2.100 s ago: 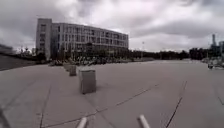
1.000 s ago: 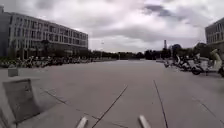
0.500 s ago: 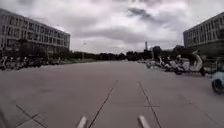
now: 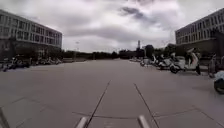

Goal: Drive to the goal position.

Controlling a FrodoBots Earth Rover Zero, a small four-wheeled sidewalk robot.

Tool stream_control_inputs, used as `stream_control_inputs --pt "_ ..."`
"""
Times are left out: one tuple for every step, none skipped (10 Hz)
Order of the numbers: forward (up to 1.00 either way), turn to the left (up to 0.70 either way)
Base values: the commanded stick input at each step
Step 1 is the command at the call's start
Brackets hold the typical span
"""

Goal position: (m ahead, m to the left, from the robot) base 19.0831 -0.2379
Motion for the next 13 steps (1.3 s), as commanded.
stream_control_inputs --pt "0.70 0.01" --pt "0.70 0.01" --pt "0.70 0.01" --pt "0.70 0.01" --pt "0.70 0.01" --pt "0.70 0.01" --pt "0.70 0.01" --pt "0.70 0.01" --pt "0.70 0.01" --pt "0.70 0.01" --pt "0.70 0.01" --pt "0.70 0.01" --pt "0.70 0.01"
